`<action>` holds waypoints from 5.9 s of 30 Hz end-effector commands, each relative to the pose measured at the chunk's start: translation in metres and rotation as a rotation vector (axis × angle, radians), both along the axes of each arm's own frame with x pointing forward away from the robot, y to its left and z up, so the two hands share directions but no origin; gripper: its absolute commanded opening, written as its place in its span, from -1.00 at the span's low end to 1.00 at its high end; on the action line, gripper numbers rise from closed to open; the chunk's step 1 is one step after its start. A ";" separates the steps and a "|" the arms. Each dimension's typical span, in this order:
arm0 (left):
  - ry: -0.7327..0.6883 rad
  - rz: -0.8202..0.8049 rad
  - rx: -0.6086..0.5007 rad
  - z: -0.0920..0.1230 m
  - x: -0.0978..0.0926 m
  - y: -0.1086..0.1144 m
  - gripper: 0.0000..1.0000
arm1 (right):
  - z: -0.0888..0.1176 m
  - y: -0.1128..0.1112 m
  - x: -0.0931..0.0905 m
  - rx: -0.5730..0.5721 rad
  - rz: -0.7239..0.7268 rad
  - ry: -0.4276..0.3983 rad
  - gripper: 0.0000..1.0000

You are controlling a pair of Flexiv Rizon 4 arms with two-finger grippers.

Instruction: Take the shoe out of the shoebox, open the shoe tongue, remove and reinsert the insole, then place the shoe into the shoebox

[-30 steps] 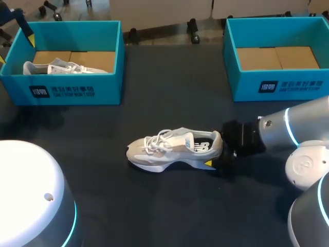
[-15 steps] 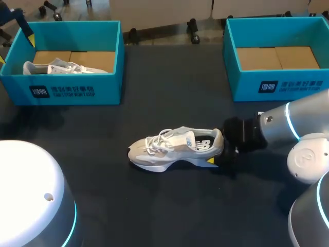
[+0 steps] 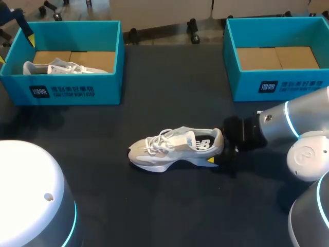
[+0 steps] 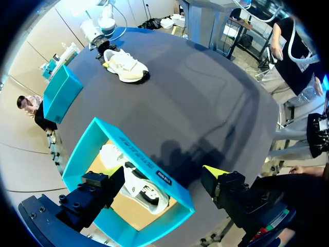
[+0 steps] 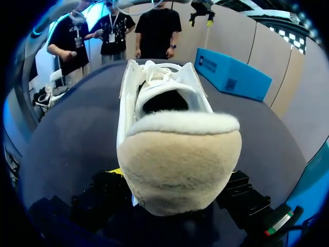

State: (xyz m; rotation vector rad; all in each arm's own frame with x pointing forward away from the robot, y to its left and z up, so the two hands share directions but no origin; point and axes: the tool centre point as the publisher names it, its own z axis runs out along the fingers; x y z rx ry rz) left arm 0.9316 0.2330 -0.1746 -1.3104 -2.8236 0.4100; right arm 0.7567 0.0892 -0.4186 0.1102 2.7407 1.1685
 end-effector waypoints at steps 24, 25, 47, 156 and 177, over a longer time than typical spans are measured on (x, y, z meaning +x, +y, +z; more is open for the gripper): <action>0.001 0.029 -0.006 0.003 -0.006 -0.003 1.00 | -0.002 0.003 0.000 -0.007 -0.004 -0.001 -1.00; -0.004 0.035 -0.009 0.005 -0.009 -0.004 1.00 | -0.002 0.003 0.000 -0.007 -0.004 -0.001 -1.00; 0.000 0.736 0.111 0.025 -0.069 -0.052 1.00 | -0.002 0.003 0.000 -0.007 -0.004 -0.001 -1.00; 0.342 2.238 0.274 -0.076 -0.194 -0.298 1.00 | -0.002 0.003 0.000 -0.007 -0.004 -0.001 -1.00; 0.347 2.168 0.275 -0.103 -0.218 -0.392 1.00 | -0.002 0.003 0.000 -0.007 -0.004 -0.001 -1.00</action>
